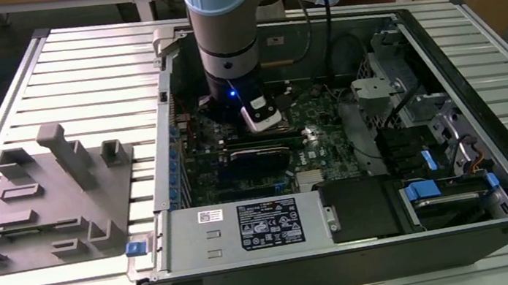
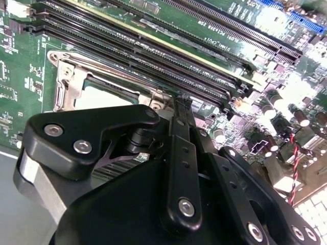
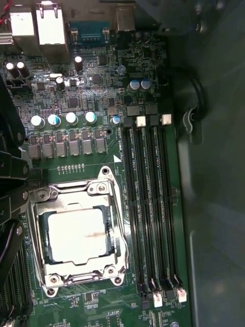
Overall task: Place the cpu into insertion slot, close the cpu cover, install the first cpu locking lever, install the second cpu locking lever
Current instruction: 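Install the second cpu locking lever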
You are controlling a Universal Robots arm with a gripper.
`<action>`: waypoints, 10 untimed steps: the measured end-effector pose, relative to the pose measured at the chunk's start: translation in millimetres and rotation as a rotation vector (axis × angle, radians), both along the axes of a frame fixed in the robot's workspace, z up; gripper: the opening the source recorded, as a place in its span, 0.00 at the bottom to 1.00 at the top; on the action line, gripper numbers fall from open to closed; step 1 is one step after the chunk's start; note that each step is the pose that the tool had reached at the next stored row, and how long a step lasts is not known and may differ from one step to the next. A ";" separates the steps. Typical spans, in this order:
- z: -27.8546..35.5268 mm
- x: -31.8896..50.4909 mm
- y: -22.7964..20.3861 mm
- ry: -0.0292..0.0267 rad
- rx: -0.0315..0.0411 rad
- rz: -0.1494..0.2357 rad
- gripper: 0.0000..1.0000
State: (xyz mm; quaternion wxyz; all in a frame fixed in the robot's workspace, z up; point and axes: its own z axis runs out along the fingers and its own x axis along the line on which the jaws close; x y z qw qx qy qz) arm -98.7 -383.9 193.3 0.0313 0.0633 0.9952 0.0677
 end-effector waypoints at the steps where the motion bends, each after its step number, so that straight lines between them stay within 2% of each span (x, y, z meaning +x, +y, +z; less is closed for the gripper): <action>1: 0.7 0.1 0.1 -0.0005 0.0006 0.000 0.11; 10: 18.6 0.0 0.0 0.0000 -0.0001 0.000 0.11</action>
